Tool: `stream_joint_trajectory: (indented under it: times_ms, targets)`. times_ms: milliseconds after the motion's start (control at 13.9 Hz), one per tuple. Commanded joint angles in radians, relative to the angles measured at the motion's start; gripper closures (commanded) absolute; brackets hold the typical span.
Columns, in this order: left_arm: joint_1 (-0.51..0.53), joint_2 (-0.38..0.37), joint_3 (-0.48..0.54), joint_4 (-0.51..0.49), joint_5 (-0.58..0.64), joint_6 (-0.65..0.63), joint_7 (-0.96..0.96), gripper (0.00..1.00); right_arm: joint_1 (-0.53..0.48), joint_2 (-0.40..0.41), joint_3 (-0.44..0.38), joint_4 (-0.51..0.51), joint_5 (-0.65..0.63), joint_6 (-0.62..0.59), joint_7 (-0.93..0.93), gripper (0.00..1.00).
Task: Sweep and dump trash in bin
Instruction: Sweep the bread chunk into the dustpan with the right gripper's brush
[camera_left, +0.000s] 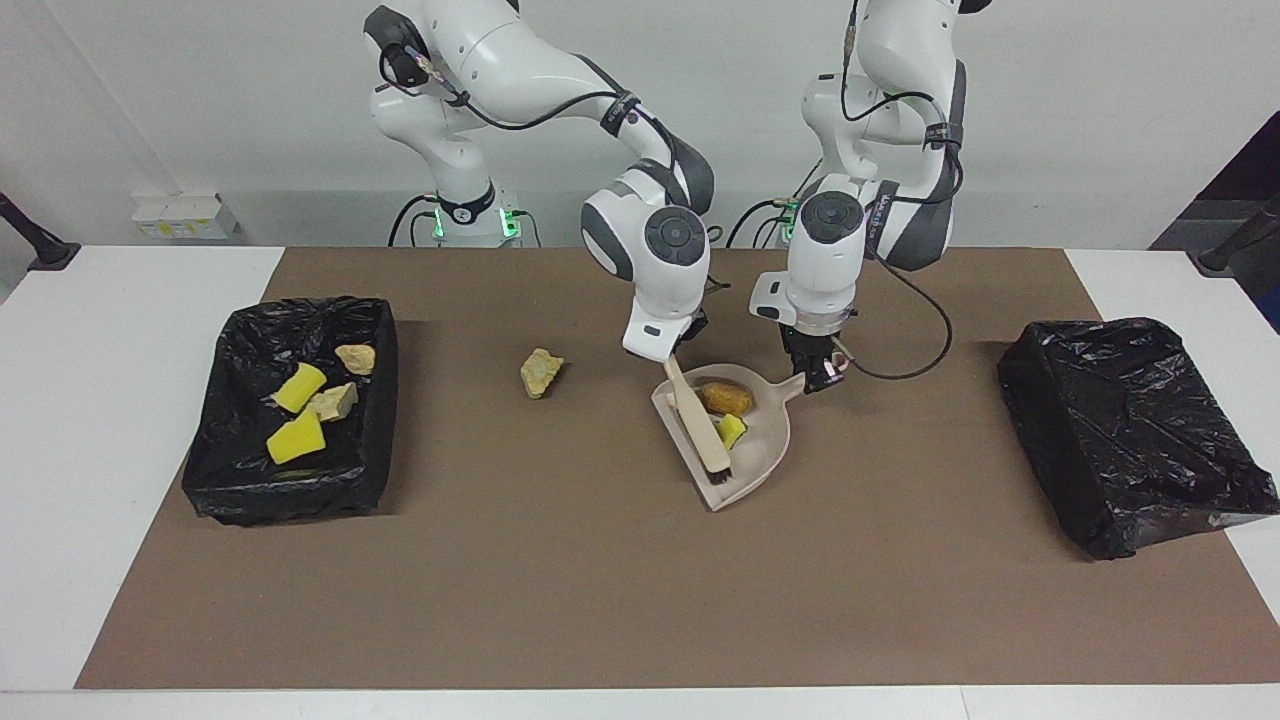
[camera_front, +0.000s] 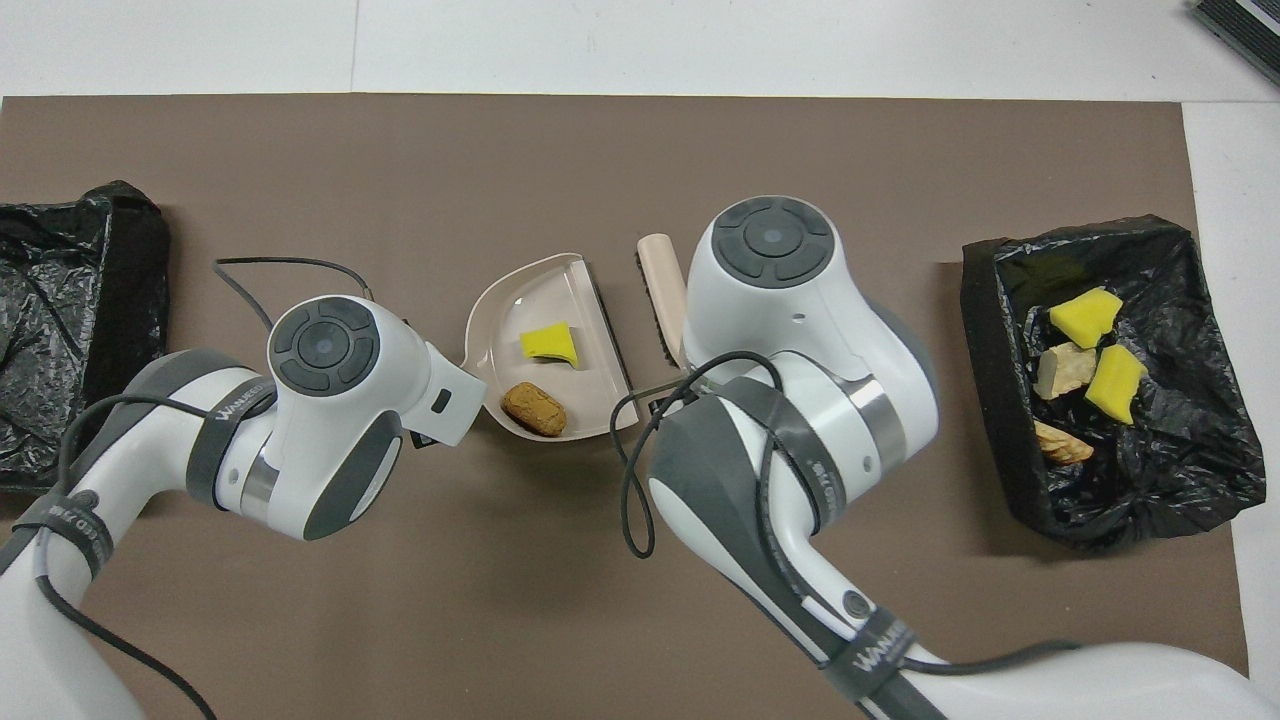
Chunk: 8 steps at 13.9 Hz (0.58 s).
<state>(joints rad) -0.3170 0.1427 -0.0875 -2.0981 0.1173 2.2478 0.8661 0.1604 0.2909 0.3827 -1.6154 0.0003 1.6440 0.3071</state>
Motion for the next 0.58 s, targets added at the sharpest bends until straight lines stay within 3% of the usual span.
stream_joint_trajectory:
  times_ms: [0,144,360,504]
  targets:
    - [0.012,0.006,0.0,0.006,-0.025,0.016,0.063,1.0,-0.094,-0.132,0.004,-0.18,0.023,0.0,-0.006,1.0]
    - [-0.017,-0.023,-0.001,0.019,-0.024,-0.075,0.05,1.0,-0.191,-0.206,0.005,-0.329,0.021,0.061,-0.016,1.0]
    - [-0.094,-0.058,0.002,0.021,0.007,-0.177,0.042,1.0,-0.252,-0.355,0.004,-0.6,0.023,0.238,-0.016,1.0]
    - [-0.128,-0.086,0.002,-0.014,0.044,-0.182,0.001,1.0,-0.275,-0.392,0.001,-0.658,0.023,0.244,-0.016,1.0]
